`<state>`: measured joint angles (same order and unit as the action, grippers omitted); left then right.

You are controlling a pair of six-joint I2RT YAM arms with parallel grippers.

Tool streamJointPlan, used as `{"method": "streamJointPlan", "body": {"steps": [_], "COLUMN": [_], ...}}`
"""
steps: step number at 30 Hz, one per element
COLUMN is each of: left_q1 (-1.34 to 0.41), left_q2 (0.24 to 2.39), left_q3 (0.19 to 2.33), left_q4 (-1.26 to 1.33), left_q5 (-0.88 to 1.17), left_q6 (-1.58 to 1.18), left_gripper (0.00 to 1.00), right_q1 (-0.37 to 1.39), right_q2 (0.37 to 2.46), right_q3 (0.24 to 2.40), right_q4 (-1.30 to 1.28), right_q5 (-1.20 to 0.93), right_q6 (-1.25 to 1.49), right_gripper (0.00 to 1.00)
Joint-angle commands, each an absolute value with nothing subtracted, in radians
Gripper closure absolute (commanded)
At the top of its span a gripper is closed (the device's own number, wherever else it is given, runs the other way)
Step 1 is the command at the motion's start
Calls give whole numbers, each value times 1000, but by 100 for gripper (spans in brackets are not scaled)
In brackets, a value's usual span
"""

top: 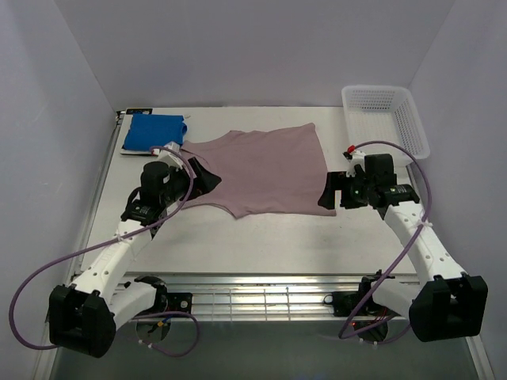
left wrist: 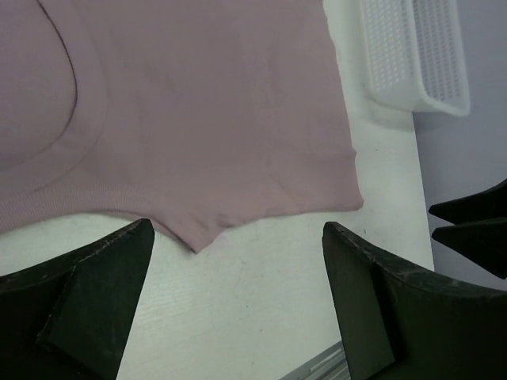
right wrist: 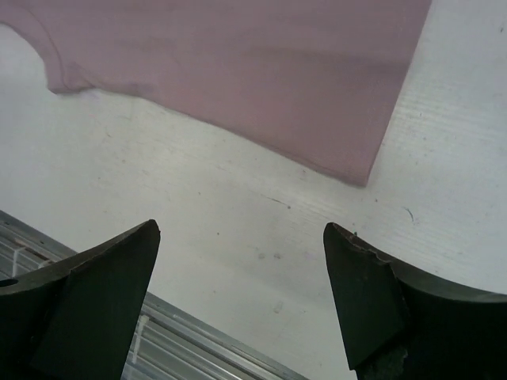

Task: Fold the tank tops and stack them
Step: Flatten the tank top out

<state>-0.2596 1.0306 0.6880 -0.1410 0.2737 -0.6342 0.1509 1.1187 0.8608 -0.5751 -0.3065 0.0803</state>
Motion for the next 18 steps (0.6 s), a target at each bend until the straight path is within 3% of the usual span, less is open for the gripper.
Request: {"method": "streamJointPlan", "body": {"steps": [1,6,10,18], "left_q1": [-262,-262,-259,-241], "left_q2": [1077,1274,1489,1713], "left_q3": [754,871,968,1023], "left_q4": [-160,-201,-207,-207], "left_q5": [193,150,124,98], "left_q6": [-641,-650,-658,-655], "left_gripper": [2,2,2,2], "right_q1": [149,153,224,253], "right_q2": [1081,1146,1311,1600], "right_q3": [936,954,1028,1106], "right_q4": [-516,-384,-370,-327], "right_q5": [-379,-422,-238,-146], "right_q6": [115,159,167,181], "right_gripper": [10,10,10,10]}}
